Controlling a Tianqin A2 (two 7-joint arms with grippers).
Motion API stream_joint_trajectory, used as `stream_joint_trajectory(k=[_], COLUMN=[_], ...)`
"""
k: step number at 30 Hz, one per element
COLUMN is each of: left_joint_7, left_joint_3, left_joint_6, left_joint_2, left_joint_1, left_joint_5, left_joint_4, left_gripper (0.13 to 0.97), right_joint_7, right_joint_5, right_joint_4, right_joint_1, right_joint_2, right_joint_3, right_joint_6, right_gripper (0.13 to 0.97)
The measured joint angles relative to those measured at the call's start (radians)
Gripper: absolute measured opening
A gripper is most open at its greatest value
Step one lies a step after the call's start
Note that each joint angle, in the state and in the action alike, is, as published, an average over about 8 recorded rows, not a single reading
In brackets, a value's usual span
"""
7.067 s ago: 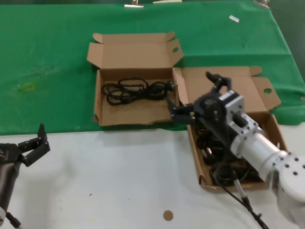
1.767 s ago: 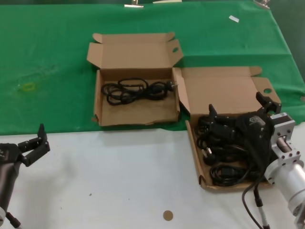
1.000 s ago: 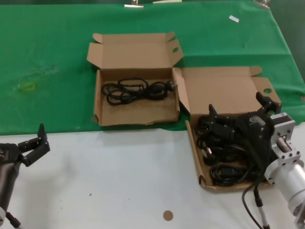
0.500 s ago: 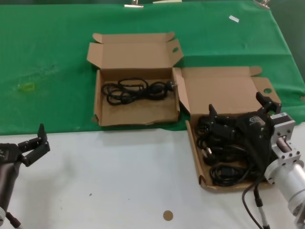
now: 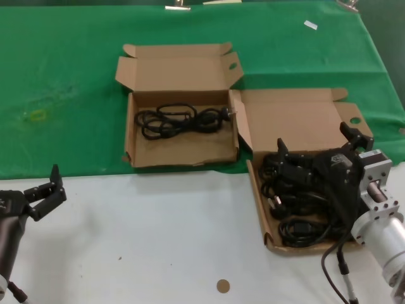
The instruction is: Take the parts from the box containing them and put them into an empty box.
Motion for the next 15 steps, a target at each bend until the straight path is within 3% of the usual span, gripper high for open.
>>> stream_joint_trajectory(k=[15], left_joint_7=[0.0], left_joint_3=[0.0], left_joint_6=[0.0], left_joint_2=[0.0], left_joint_1=[0.0], left_joint_5=[0.0], left_joint_4=[0.0], left_gripper=[0.966], right_joint_7=[0.0], right_joint_5=[0.0], right_joint_4=[0.0], right_joint_1=[0.0], right_joint_2=[0.0], right_joint_3=[0.0], right_joint_6=[0.0], right_gripper=[0.966])
